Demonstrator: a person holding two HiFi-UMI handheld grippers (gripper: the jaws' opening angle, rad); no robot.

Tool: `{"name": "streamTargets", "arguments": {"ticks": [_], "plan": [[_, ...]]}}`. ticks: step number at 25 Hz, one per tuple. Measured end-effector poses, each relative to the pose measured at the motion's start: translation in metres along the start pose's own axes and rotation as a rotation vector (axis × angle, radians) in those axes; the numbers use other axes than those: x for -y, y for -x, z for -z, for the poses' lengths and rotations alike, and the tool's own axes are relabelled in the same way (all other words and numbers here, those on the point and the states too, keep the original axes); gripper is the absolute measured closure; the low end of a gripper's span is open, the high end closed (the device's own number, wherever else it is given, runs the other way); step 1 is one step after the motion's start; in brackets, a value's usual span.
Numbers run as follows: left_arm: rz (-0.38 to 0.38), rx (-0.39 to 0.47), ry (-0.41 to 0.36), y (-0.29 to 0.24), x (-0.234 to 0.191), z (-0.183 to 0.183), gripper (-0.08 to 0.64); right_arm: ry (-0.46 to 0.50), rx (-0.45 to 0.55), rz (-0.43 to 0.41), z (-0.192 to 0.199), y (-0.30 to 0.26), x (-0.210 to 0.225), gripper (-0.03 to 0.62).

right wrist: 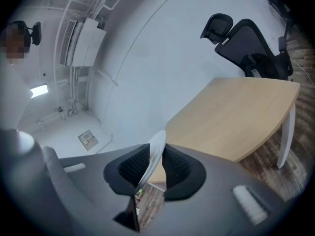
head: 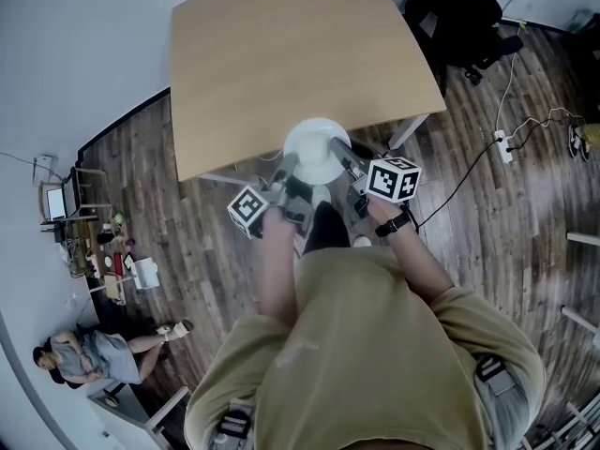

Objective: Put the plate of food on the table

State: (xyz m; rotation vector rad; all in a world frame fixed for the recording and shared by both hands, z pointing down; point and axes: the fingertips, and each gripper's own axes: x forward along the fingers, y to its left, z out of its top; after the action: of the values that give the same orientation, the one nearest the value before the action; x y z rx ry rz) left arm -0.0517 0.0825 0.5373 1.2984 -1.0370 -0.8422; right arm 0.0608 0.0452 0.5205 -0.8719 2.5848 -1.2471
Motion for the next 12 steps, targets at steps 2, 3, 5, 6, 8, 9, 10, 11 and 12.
{"name": "streamTargets", "arguments": {"ticks": [2, 3, 5, 6, 8, 9, 10, 11, 12], "plan": [[-0.012, -0.008, -0.022, -0.024, 0.004, -0.022, 0.546, 0.013, -0.005, 0.016, -0.018, -0.028, 0.007, 0.518], [-0.018, -0.011, -0.038, -0.037, 0.007, -0.036, 0.548, 0.017, -0.006, 0.024, -0.027, -0.044, 0.010, 0.518], [-0.020, -0.019, -0.075, -0.059, 0.015, -0.059, 0.548, 0.021, 0.001, 0.037, -0.044, -0.070, 0.015, 0.518], [-0.018, -0.025, -0.097, -0.066, 0.019, -0.066, 0.548, 0.021, 0.008, 0.042, -0.048, -0.077, 0.016, 0.518], [-0.014, -0.042, -0.141, -0.071, 0.023, -0.070, 0.549, 0.022, 0.023, 0.054, -0.051, -0.080, 0.017, 0.518], [-0.011, -0.052, -0.157, -0.073, 0.024, -0.071, 0.549, 0.024, 0.030, 0.059, -0.052, -0.080, 0.018, 0.518], [-0.009, -0.061, -0.168, -0.075, 0.024, -0.072, 0.548, 0.025, 0.036, 0.063, -0.052, -0.082, 0.019, 0.518], [-0.011, -0.069, -0.174, -0.078, 0.023, -0.075, 0.548, 0.024, 0.038, 0.067, -0.053, -0.086, 0.021, 0.518], [-0.018, -0.076, -0.175, -0.084, 0.021, -0.082, 0.548, 0.020, 0.038, 0.073, -0.055, -0.094, 0.025, 0.518]]}}
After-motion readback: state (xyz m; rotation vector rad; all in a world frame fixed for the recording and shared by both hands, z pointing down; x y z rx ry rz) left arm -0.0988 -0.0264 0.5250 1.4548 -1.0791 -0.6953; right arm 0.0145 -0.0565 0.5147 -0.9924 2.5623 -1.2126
